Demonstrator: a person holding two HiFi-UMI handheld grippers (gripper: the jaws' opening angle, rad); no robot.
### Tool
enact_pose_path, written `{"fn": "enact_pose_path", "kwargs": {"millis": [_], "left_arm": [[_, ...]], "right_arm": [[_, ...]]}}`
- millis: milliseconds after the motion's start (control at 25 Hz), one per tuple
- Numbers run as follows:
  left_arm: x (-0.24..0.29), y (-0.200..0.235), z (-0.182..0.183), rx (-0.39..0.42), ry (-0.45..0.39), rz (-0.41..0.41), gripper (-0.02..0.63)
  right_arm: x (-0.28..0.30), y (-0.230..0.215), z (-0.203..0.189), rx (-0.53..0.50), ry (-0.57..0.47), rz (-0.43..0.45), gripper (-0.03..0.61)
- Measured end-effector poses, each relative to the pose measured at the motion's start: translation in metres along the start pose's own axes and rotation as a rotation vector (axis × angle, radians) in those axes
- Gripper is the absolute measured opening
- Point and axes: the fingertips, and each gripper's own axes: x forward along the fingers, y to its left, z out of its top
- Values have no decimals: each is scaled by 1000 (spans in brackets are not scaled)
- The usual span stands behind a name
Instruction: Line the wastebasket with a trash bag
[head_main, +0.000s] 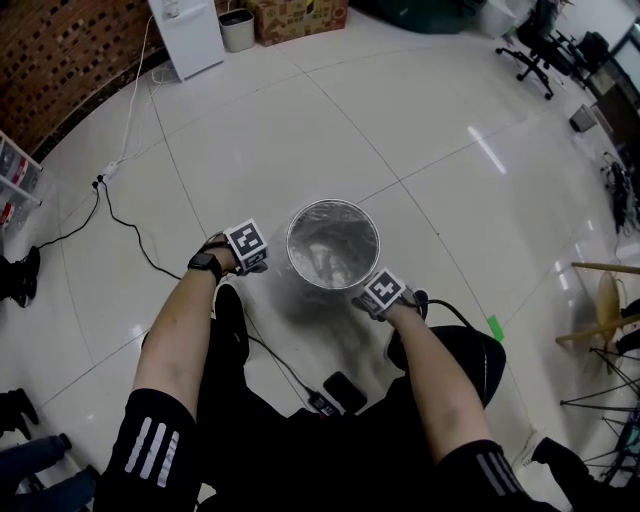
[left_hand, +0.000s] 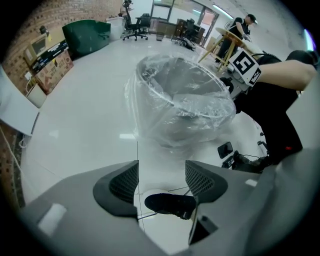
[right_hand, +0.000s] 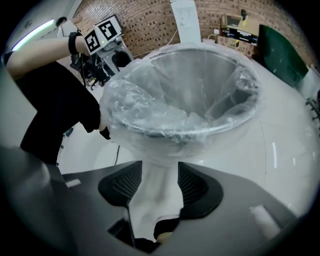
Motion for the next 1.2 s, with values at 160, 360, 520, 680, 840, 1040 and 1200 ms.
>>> {"fn": "enact_pose_path", "kwargs": {"millis": [160, 360, 520, 680, 840, 1040, 1200], "left_arm": [[-36, 1, 4, -33, -83, -1, 288], [-88, -15, 36, 8, -234, 76, 288], [-129, -50, 76, 68, -378, 114, 288], [-173, -86, 109, 88, -535, 146, 288], [-196, -114, 127, 92, -658, 164, 288], [-187, -125, 128, 123, -641, 156, 288], [-189, -116, 140, 157, -646, 192, 288]], "right_arm": [[-30, -1, -6, -14, 32, -29, 235], [-85, -7, 27, -26, -132, -58, 233], [-146, -3, 66, -70, -327, -101, 157], [-210, 11, 101, -130, -511, -126, 35], [-259, 19, 107, -197, -624, -160, 8], [-283, 7, 99, -100, -771, -125, 7], [-278, -11, 102, -63, -787, -128, 8]]}}
